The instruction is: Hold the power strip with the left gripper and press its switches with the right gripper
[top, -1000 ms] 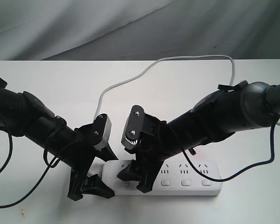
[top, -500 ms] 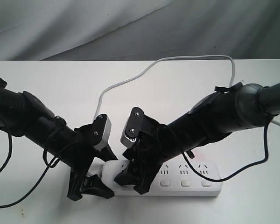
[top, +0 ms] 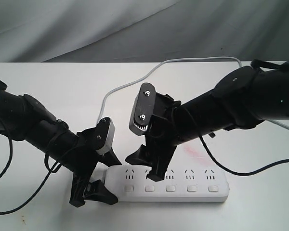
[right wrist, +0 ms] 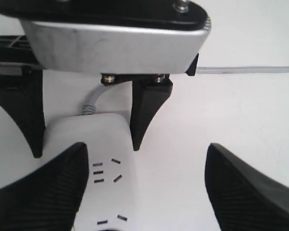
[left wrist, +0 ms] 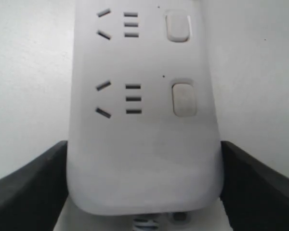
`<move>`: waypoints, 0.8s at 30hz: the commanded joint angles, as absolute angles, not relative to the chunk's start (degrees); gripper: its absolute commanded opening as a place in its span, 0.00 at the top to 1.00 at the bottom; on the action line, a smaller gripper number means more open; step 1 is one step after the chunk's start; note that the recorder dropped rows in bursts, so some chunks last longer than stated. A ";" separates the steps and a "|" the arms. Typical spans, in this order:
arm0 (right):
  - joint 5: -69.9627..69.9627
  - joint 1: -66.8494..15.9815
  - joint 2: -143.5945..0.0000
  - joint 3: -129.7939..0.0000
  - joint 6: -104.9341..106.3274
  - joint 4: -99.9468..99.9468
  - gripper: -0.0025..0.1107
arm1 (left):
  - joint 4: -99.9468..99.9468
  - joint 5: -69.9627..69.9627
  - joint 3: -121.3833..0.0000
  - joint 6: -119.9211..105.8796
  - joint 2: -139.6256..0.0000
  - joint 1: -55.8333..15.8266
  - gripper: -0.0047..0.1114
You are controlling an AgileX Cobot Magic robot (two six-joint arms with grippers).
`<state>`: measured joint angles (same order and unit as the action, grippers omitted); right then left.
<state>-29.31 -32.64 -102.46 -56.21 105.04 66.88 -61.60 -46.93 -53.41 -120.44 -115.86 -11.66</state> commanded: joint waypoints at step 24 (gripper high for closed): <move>-40.39 -25.77 -108.76 -51.76 111.75 70.93 0.42 | -61.96 -46.76 -53.67 -119.97 -116.04 -11.96 0.51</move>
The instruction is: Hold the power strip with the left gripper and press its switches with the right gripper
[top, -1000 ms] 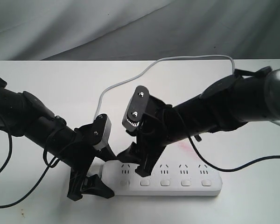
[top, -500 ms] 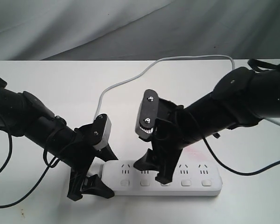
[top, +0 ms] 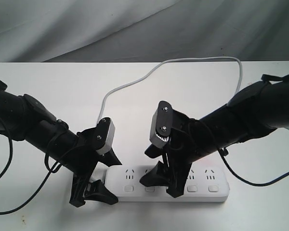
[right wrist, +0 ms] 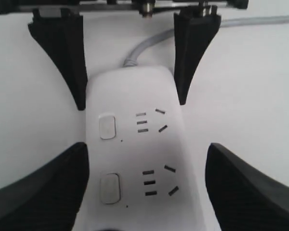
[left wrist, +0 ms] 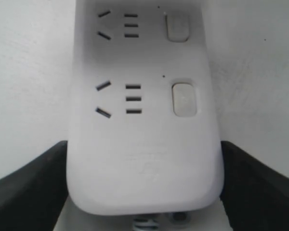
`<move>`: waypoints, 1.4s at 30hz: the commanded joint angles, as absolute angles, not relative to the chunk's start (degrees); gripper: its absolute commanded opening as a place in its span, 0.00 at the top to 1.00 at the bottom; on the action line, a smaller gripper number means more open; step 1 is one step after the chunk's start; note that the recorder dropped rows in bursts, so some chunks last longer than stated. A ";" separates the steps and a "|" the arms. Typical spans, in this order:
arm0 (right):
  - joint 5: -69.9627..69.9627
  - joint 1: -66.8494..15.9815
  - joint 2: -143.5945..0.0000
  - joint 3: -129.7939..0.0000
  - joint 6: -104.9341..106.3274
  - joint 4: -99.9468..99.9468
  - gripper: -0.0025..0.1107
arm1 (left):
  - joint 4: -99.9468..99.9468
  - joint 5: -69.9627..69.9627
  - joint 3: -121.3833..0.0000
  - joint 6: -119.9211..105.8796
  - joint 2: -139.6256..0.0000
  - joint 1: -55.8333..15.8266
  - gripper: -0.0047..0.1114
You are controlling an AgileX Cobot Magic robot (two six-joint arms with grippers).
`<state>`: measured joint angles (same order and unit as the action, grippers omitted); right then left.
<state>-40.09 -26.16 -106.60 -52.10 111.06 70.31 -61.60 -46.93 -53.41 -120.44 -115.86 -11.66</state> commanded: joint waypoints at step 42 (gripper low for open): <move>-30.99 -26.82 -111.93 -51.76 109.22 64.37 0.42 | -61.96 -46.76 -53.67 -119.97 -116.04 -11.96 0.51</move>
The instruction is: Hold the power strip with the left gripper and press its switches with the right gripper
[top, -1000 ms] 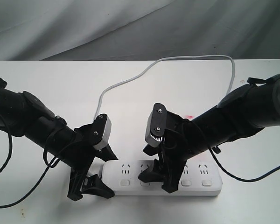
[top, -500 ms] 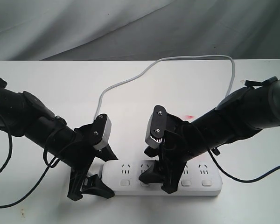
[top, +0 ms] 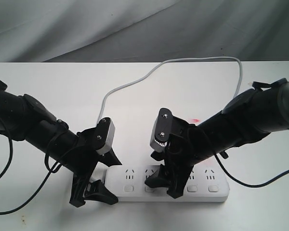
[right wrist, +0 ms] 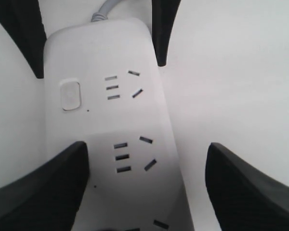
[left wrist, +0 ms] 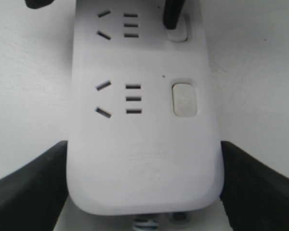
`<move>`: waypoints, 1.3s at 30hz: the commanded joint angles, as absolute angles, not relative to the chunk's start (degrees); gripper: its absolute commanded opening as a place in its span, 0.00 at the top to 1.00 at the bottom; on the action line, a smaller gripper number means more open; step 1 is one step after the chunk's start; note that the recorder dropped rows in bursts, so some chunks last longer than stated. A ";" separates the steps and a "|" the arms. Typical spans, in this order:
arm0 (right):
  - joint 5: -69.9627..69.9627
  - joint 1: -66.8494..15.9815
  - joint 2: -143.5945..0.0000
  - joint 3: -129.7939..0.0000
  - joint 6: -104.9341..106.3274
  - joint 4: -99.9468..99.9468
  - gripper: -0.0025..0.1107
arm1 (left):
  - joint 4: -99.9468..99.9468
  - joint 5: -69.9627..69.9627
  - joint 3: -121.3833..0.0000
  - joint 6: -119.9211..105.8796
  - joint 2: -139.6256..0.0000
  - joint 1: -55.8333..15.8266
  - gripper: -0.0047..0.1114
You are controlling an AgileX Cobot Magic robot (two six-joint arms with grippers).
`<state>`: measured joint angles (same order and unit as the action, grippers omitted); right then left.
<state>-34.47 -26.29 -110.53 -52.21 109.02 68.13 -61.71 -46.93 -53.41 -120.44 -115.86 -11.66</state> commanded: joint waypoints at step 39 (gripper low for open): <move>-38.18 -21.14 -98.41 -48.78 109.63 64.19 0.42 | -61.96 -46.76 -53.67 -119.97 -116.04 -11.96 0.51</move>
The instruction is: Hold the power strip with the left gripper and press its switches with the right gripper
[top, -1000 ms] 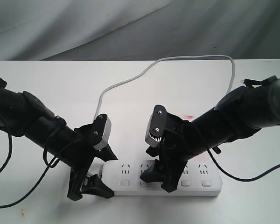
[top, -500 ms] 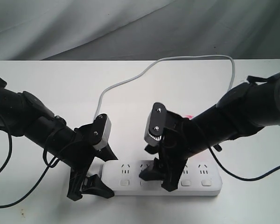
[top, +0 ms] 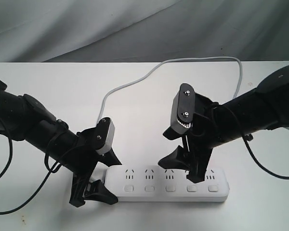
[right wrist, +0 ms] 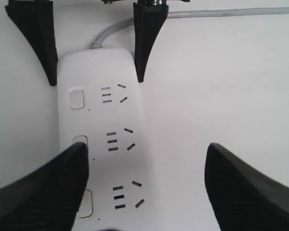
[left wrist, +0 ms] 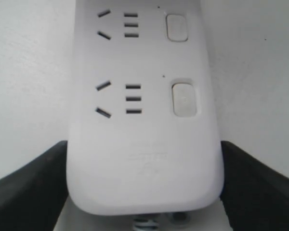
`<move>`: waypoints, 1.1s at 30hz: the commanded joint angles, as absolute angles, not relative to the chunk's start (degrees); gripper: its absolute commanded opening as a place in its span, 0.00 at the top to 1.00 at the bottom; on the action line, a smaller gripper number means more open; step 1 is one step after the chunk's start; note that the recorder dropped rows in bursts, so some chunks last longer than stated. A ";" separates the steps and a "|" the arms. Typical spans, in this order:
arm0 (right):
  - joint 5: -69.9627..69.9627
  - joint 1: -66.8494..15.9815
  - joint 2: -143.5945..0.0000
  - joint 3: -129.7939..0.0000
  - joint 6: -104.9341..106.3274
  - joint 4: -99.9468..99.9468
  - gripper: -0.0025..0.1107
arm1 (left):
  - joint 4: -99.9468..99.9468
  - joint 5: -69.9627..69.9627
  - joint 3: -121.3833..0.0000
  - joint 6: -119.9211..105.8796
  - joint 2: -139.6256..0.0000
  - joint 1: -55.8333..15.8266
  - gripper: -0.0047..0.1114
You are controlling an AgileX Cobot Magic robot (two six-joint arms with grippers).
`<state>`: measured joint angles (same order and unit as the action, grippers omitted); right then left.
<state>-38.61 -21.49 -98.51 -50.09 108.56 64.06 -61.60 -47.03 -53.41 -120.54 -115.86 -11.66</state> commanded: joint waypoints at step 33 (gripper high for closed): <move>-37.00 -21.14 -104.90 -44.46 122.75 77.33 0.42 | -61.96 -46.76 -53.67 -119.97 -116.04 -11.96 0.51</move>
